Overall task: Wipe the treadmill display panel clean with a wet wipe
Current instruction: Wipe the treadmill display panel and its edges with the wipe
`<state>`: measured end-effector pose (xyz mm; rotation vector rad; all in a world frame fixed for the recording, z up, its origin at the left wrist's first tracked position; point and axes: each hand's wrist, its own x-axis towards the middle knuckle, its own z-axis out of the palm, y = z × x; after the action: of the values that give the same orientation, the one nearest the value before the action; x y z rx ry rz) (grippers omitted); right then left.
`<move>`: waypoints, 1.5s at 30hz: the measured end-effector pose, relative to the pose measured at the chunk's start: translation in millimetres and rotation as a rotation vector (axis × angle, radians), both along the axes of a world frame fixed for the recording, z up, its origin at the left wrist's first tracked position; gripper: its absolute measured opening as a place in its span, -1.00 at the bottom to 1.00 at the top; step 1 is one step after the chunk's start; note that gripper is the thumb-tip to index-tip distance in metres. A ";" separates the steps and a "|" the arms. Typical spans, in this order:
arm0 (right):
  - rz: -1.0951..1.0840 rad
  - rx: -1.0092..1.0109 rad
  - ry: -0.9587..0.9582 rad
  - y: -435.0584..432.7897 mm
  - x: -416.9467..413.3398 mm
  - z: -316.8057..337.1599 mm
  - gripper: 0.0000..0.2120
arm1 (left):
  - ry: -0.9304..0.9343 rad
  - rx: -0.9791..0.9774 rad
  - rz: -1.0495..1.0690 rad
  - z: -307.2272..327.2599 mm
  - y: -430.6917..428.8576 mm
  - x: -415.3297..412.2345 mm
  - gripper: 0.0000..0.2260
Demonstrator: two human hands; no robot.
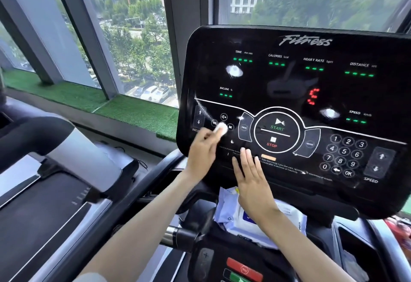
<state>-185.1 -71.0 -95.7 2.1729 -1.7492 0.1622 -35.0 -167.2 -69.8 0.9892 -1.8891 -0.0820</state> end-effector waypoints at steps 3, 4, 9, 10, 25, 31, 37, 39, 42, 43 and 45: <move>0.000 0.020 0.014 0.6 -0.4 0.1 -0.21 | 0.299 0.133 0.241 9.4 -11.6 11.3 -0.60; -0.001 0.022 0.009 0.6 0.1 0.4 -0.20 | 0.310 0.141 0.257 9.0 -10.3 6.5 -0.59; 0.015 0.005 -0.040 1.2 0.5 4.8 -0.23 | -0.017 -0.044 -0.009 11.0 -4.2 -8.7 -0.67; 0.014 0.008 -0.039 1.5 0.4 5.5 -0.23 | 0.028 -0.048 0.028 19.2 -12.0 -8.5 -0.67; 0.019 -0.066 -0.009 26.8 -26.4 -9.6 -0.34 | 0.205 0.003 0.154 50.0 -28.5 -22.4 -0.63; -0.048 -0.048 -0.079 42.5 -39.4 -6.8 -0.34 | -0.238 -0.136 -0.164 2.4 10.2 -34.8 -0.64; -0.056 -0.008 -0.070 43.6 -38.6 -4.6 -0.28 | 0.209 0.120 0.218 22.3 -1.3 -25.2 -0.86; -0.067 0.004 -0.079 43.9 -37.6 -3.5 -0.31 | 0.136 0.105 0.131 14.8 16.1 -44.6 -0.89; -0.079 0.016 -0.085 44.8 -37.2 -0.9 -0.32 | -0.132 0.045 -0.093 0.4 34.6 -54.6 -0.84; -0.079 0.019 -0.089 45.1 -37.3 -0.2 -0.32 | -0.128 0.047 -0.080 2.3 29.1 -49.9 -0.86; -0.081 0.018 -0.096 45.4 -37.6 0.3 -0.32 | 0.058 0.111 0.073 10.6 14.6 -37.7 -0.86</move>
<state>-222.7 -25.6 -95.4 2.1347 -1.8949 0.2341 -72.7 -152.5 -59.2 1.1185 -1.8096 -0.1729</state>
